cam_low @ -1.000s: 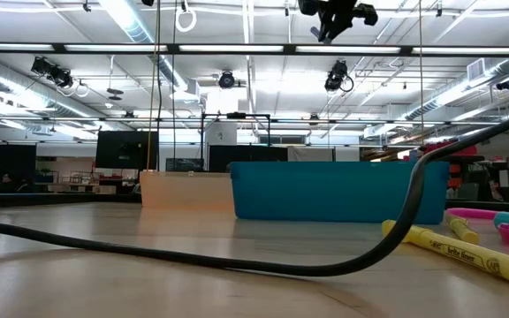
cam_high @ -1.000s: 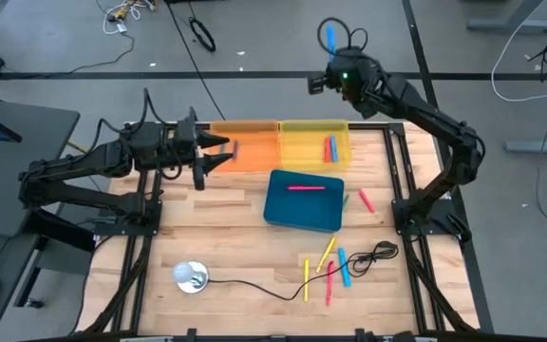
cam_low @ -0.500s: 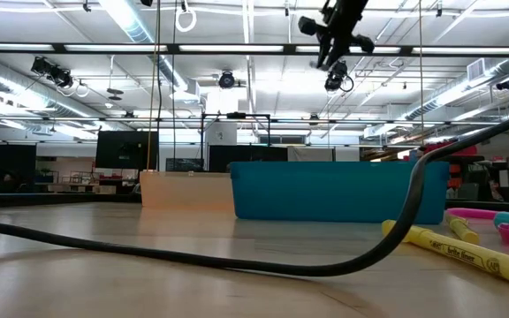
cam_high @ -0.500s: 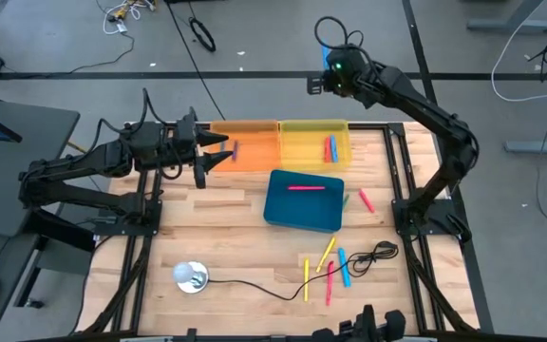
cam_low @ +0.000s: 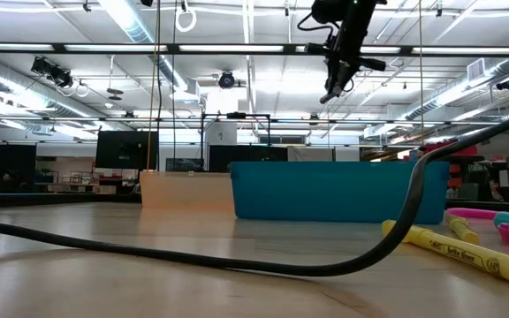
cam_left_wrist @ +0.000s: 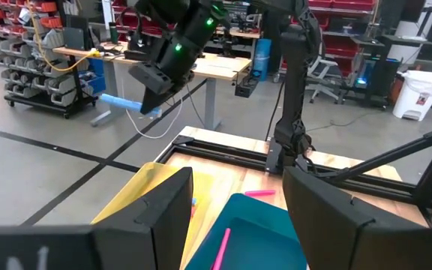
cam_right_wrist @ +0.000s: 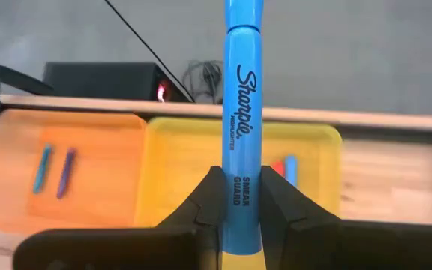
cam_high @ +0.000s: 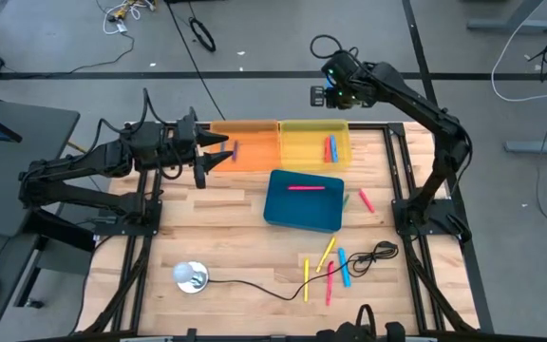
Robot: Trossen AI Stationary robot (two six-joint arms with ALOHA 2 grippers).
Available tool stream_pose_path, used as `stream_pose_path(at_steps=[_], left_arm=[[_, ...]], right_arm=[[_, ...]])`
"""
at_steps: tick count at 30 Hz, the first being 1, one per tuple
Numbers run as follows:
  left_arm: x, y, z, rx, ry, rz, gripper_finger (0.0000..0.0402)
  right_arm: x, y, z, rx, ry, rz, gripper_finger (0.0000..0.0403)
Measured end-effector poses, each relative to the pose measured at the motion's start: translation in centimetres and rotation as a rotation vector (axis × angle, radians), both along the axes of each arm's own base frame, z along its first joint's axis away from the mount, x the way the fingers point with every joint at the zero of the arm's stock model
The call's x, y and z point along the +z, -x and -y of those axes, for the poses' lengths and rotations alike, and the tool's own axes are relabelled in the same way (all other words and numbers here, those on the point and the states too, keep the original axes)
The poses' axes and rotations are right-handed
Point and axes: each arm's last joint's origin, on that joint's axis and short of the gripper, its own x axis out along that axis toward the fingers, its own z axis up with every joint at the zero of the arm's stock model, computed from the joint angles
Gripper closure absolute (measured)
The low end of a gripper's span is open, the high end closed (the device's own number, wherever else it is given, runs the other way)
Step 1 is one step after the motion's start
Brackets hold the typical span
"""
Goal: Pick & Place Markers
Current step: Put the blue marker into the yellow transparent bin
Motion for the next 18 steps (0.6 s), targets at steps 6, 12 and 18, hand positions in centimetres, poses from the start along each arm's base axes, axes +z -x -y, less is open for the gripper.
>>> stream_pose_path(at_steps=[6,12,18], left_arm=[[0.0,0.0,0.0,-0.001,-0.007,-0.002,0.0189],[0.0,0.0,0.0,-0.001,-0.003,0.000,0.0188],[0.0,0.0,0.0,-0.001,0.001,0.000,0.0189]], right_arm=[[-0.3,0.3,-0.3,-0.014,-0.042,-0.024,0.0361],[-2.6,-1.2,0.7,-0.013,-0.119,-0.070,0.0361],[-5.9,-3.5,1.6,0.003,-0.163,-0.146,0.0361]])
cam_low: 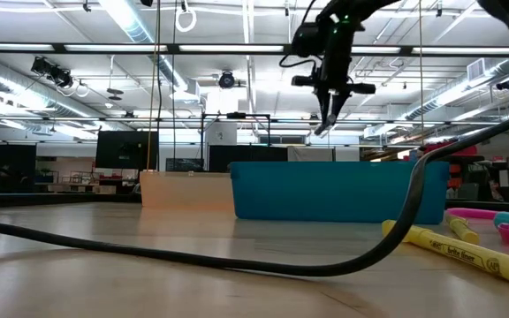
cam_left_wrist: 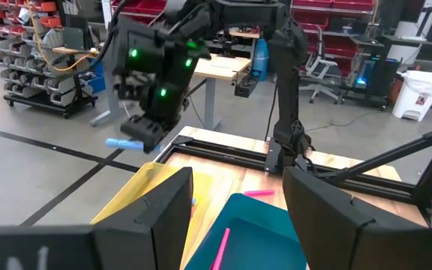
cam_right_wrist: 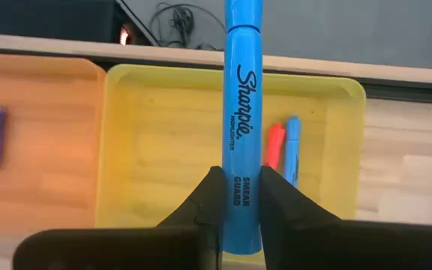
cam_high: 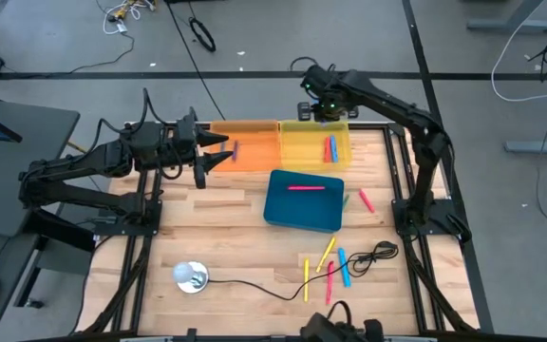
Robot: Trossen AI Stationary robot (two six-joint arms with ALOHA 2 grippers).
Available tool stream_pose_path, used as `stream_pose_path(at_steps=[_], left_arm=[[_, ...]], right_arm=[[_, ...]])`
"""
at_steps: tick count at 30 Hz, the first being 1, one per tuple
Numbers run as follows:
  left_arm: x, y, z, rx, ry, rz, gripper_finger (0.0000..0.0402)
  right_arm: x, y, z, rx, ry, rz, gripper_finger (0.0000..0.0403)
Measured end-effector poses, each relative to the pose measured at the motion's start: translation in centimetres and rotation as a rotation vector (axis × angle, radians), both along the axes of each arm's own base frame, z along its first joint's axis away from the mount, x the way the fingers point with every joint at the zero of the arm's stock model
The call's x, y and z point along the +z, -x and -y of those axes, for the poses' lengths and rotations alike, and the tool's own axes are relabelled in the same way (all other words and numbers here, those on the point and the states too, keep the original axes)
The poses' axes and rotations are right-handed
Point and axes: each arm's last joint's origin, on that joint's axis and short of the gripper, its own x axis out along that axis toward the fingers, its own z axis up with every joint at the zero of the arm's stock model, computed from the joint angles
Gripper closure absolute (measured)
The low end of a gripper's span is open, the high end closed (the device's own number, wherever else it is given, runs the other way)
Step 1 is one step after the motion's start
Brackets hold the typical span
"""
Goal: Pick & Place Markers
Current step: Put the blue marker into the yellow transparent bin
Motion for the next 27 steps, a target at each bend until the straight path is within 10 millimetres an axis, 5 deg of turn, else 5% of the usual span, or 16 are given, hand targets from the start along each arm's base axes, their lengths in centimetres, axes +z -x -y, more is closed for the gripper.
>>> stream_pose_path(at_steps=[9,18,27], left_arm=[[0.0,0.0,0.0,-0.001,-0.007,-0.003,0.0188],[0.0,0.0,0.0,-0.011,-0.032,-0.010,0.0188],[0.0,0.0,0.0,-0.011,-0.027,-0.008,0.0188]], right_arm=[[-3.2,-1.9,-0.1,0.019,0.033,-0.096,0.0361],[-8.7,-1.6,-1.6,0.019,-0.052,-0.044,0.0361],[-11.8,-0.7,-2.6,-0.002,-0.109,-0.076,0.0361]])
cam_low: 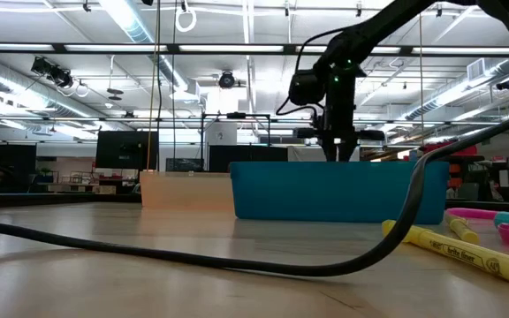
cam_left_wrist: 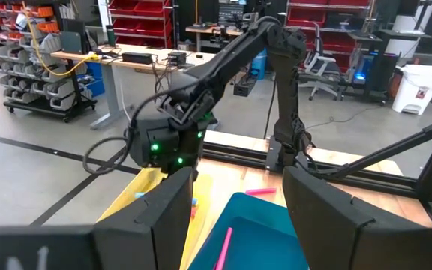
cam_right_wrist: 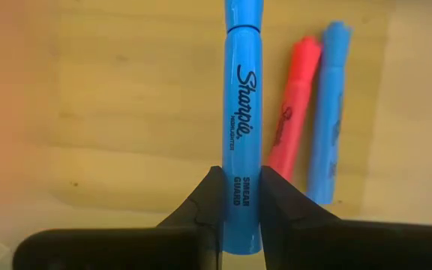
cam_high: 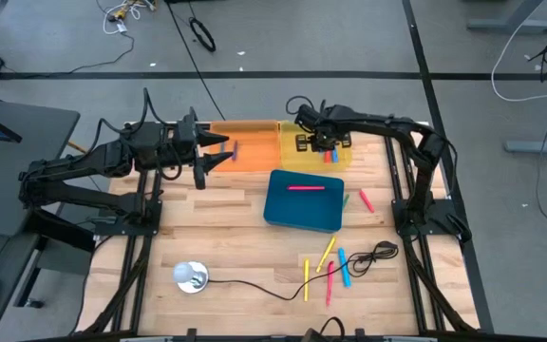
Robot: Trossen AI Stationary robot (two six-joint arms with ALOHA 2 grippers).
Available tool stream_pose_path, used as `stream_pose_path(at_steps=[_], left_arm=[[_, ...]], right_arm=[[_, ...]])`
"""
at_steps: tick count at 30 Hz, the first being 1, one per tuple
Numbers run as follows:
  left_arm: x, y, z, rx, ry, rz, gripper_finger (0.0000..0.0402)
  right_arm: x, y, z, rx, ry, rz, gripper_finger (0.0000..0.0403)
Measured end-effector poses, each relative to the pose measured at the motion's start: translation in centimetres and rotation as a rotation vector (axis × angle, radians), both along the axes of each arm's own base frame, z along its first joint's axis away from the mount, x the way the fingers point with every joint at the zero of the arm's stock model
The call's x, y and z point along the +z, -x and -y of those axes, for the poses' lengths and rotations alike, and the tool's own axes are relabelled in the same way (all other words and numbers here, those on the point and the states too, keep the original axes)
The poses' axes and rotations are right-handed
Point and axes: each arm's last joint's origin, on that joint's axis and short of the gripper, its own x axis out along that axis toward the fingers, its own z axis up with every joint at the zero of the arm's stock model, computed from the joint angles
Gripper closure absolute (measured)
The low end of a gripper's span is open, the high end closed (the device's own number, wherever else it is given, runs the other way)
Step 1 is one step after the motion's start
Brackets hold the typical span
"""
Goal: Pick & Place Markers
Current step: Put the blue marker into the yellow transparent bin
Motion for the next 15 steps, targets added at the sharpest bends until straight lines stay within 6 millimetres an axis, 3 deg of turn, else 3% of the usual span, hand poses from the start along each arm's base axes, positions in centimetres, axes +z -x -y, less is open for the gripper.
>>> stream_pose_path(at_steps=[9,15], left_arm=[[0.0,0.0,0.0,0.000,0.002,0.001,0.0189],[0.0,0.0,0.0,0.000,0.003,0.000,0.0188]], right_arm=[[-3.0,0.6,0.1,-0.007,-0.015,0.056,0.0361],[-3.4,0.7,0.6,-0.012,0.006,0.081,0.0361]])
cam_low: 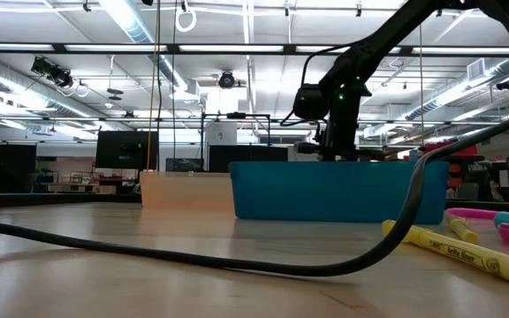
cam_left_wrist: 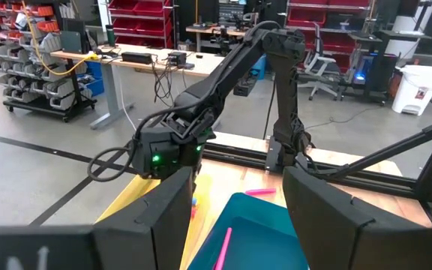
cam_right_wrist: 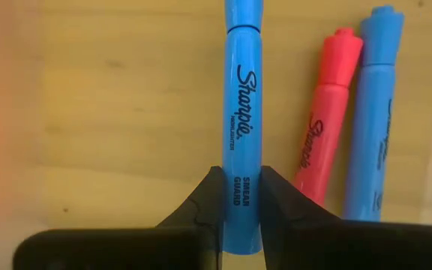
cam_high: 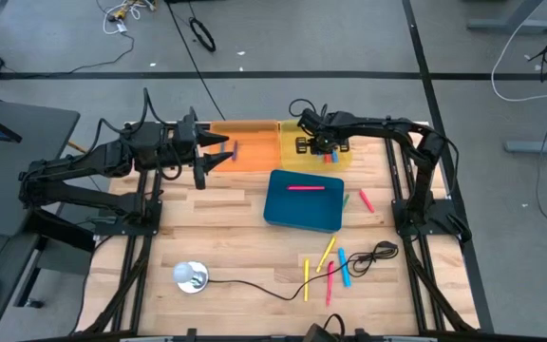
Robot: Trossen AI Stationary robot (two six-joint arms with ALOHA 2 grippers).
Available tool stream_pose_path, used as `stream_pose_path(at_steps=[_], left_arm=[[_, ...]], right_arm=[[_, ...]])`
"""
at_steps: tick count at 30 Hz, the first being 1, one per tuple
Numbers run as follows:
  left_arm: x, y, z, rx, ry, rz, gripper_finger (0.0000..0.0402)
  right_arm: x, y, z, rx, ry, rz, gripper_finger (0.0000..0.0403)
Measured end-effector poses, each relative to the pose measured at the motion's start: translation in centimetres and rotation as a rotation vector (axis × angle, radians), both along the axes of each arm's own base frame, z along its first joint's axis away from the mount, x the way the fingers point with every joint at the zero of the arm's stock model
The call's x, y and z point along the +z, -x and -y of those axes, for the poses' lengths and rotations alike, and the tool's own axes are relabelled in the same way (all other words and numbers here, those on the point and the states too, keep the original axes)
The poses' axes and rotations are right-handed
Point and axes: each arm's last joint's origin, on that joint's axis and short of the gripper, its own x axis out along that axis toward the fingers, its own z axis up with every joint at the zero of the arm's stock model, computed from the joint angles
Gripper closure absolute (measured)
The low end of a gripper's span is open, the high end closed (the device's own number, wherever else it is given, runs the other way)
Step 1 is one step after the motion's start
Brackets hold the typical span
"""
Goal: Pick & Place Markers
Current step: Put the blue marker into the yellow transparent bin, then put the small pink highlighter into the orange transparent bin
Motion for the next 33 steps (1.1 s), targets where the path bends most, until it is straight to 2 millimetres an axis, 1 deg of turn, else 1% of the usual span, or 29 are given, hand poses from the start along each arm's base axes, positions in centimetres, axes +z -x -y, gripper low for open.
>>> stream_pose_path(at_steps=[7,9,16,21,26,31,33], left_arm=[[-0.02,0.00,0.00,0.000,0.001,-0.002,0.0189],[-0.02,0.00,0.00,0.000,0.001,-0.002,0.0188],[-0.16,0.02,0.01,-0.002,0.008,-0.015,0.0188],[-0.25,0.01,0.06,-0.014,0.041,-0.015,0.0188],[-0.25,0.01,0.05,-0.012,0.057,-0.011,0.0188],[-0.25,0.01,0.06,-0.013,0.057,-0.011,0.0188],[-0.25,0.01,0.05,-0.012,0.057,-0.011,0.0188]], right_arm=[[0.01,-0.03,0.17,0.001,0.008,0.010,0.0358],[0.00,0.01,0.14,0.001,0.005,0.007,0.0337],[0.00,0.05,0.24,0.016,-0.002,0.011,0.0245],[0.03,-0.05,0.29,0.032,0.003,0.021,0.0204],[0.08,-0.26,0.33,0.078,-0.001,0.043,0.0187],[0.14,-0.21,0.36,0.102,-0.003,0.044,0.0190],[0.57,-0.10,0.37,0.114,0.008,0.050,0.0193]])
